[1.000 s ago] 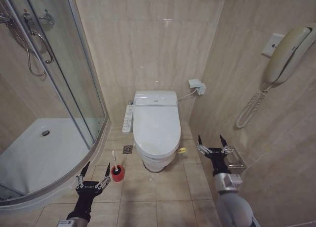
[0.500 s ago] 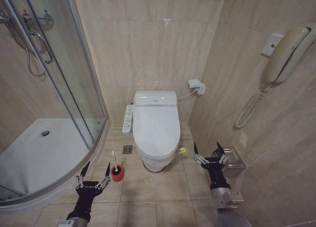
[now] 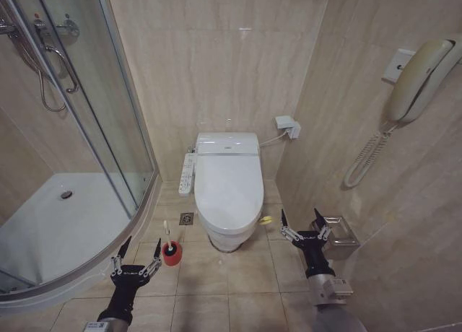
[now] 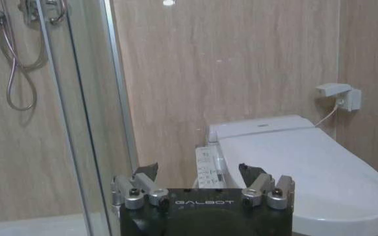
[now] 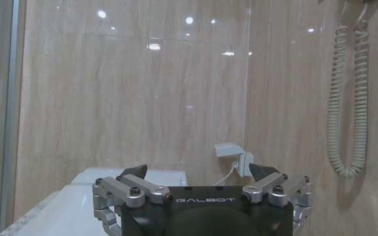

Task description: Open the toilet lid, clean the toilet bowl with a toilet brush, close the toilet lid, and flush.

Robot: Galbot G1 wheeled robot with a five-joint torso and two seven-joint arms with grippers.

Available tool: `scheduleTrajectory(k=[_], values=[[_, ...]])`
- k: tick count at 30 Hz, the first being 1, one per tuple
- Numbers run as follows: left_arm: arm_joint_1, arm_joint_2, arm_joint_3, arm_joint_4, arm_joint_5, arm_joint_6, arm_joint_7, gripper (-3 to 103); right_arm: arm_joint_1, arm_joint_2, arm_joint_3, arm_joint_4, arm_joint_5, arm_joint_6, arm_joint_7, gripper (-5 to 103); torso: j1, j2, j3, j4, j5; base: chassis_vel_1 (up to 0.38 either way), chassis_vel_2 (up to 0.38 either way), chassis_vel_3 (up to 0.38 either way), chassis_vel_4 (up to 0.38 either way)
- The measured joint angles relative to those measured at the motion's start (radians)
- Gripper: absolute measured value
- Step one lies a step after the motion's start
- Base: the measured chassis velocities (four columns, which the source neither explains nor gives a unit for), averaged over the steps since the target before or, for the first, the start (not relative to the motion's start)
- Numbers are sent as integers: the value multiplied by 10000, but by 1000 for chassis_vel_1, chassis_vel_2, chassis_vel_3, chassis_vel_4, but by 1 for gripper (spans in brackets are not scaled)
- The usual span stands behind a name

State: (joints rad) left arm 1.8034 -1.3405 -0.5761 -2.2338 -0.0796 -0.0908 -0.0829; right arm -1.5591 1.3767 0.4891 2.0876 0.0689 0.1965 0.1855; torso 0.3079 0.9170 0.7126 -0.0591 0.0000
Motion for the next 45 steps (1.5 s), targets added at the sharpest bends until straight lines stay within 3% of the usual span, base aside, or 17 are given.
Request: scheduleTrajectory(k=[45], values=[[0, 0, 0, 0, 0, 0, 0, 82, 13, -5, 2, -18, 15, -9, 3, 100, 0, 0, 0, 0, 0, 0, 0, 0, 0]])
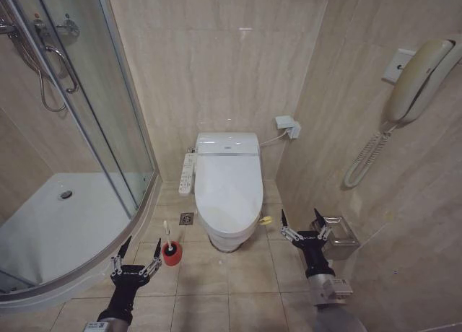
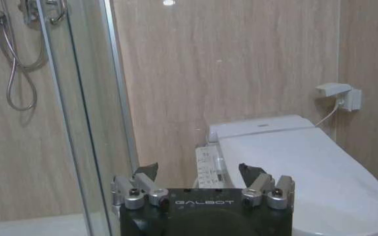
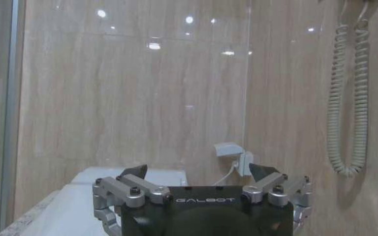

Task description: Open the toilet lid, clean the toilet bowl with a toilet brush, close the toilet lid, and flush.

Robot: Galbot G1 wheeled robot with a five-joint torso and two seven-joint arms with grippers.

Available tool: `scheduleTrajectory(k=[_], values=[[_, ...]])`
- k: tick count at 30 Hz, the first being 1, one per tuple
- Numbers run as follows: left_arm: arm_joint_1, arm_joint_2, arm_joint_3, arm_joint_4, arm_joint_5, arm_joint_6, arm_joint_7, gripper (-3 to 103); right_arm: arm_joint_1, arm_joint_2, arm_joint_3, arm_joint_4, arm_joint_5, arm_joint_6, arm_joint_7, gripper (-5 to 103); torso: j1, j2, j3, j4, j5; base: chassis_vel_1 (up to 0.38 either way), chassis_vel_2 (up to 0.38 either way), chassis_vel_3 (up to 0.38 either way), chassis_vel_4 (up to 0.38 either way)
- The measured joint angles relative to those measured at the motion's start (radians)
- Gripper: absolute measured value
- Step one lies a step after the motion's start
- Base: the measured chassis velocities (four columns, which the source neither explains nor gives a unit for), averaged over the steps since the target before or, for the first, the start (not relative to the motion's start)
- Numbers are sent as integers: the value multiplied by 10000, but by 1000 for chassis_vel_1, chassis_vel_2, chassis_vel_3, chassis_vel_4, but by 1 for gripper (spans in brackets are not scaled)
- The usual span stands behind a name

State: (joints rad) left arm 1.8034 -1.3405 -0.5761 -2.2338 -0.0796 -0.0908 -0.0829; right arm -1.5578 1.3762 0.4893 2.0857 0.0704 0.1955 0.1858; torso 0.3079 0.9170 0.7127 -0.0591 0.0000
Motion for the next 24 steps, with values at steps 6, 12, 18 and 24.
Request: scheduleTrajectory(k=[6, 12, 18, 24], values=[[0, 0, 0, 0, 0, 0, 0, 82, 0, 0, 0, -1, 0, 0, 0, 100, 0, 0, 0, 0, 0, 0, 0, 0, 0], [0, 0, 0, 0, 0, 0, 0, 82, 0, 0, 0, 0, 0, 0, 0, 100, 0, 0, 0, 0, 0, 0, 0, 0, 0], [0, 0, 0, 0, 0, 0, 0, 82, 0, 0, 0, 0, 0, 0, 0, 100, 0, 0, 0, 0, 0, 0, 0, 0, 0], [0, 0, 0, 0, 0, 0, 0, 82, 0, 0, 0, -1, 0, 0, 0, 100, 0, 0, 0, 0, 0, 0, 0, 0, 0]])
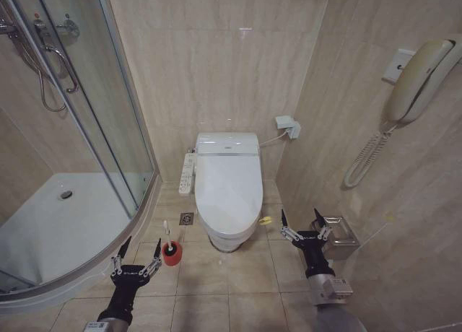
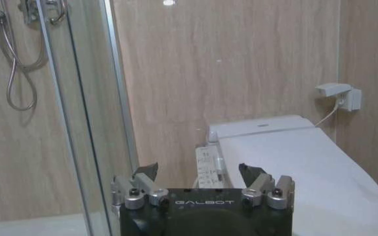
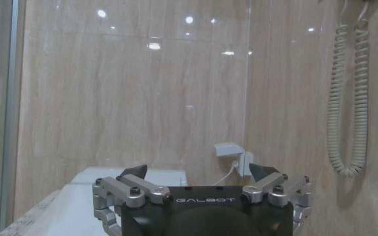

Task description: Open the toilet lid, clean the toilet bowl with a toilet brush, close the toilet lid, and flush.

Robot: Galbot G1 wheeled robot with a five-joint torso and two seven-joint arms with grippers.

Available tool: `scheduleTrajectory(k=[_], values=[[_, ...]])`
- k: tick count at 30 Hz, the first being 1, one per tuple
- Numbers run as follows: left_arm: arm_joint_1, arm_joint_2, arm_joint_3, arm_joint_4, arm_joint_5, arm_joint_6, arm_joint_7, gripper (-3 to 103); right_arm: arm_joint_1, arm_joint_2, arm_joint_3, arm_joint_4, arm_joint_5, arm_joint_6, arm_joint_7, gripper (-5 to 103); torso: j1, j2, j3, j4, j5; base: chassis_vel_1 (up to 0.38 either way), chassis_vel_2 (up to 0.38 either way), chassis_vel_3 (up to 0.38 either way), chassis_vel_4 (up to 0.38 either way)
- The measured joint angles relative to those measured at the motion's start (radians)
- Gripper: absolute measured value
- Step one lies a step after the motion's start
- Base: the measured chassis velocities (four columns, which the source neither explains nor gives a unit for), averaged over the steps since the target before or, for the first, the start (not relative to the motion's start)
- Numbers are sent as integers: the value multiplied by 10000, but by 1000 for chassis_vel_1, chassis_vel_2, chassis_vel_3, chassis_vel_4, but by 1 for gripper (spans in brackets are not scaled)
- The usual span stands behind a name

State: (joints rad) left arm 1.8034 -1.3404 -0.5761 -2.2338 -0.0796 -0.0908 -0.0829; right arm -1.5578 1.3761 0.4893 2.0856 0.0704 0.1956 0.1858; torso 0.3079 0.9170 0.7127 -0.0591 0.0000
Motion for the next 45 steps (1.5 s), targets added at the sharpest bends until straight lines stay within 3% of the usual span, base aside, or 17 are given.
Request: scheduleTrajectory(k=[45], values=[[0, 0, 0, 0, 0, 0, 0, 82, 1, 0, 0, 0, 0, 0, 0, 100, 0, 0, 0, 0, 0, 0, 0, 0, 0]])
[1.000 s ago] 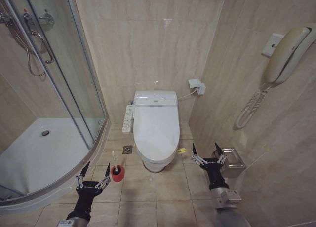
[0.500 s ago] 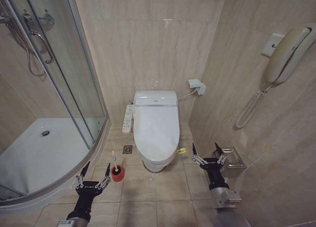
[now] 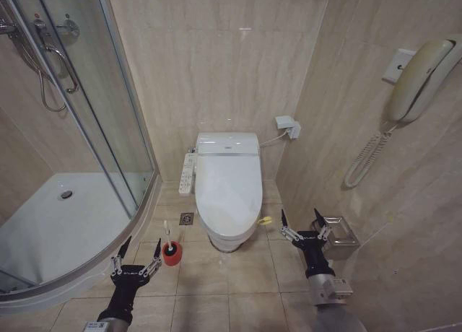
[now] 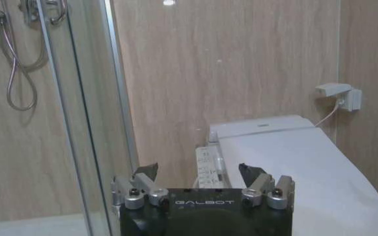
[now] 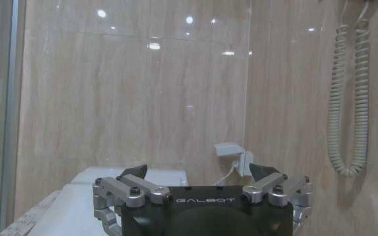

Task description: Open the toilet lid, clean the toilet bowl with a toilet brush, close the toilet lid, and flush.

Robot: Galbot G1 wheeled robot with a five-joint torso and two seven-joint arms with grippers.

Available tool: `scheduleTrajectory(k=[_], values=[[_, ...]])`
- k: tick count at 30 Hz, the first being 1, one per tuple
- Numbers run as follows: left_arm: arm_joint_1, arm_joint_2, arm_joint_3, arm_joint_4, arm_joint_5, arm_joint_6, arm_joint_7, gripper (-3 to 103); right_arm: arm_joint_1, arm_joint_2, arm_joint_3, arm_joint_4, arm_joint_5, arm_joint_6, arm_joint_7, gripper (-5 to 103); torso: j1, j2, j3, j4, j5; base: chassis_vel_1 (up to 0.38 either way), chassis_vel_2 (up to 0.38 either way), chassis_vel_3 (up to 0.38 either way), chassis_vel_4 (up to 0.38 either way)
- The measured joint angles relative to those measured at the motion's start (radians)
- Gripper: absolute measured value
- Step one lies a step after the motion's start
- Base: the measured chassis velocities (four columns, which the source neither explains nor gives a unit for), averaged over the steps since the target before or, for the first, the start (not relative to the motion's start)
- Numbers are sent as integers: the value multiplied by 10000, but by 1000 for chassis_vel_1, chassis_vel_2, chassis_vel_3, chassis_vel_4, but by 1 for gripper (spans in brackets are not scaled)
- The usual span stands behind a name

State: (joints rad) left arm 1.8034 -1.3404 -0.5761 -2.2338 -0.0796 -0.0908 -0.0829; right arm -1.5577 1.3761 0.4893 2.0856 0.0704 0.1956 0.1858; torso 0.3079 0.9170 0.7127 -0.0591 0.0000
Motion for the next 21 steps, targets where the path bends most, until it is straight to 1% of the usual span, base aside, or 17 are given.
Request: scheduleTrajectory(k=[21], values=[[0, 0, 0, 0, 0, 0, 0, 82, 0, 0, 0, 0, 0, 0, 0, 100, 0, 0, 0, 0, 0, 0, 0, 0, 0]])
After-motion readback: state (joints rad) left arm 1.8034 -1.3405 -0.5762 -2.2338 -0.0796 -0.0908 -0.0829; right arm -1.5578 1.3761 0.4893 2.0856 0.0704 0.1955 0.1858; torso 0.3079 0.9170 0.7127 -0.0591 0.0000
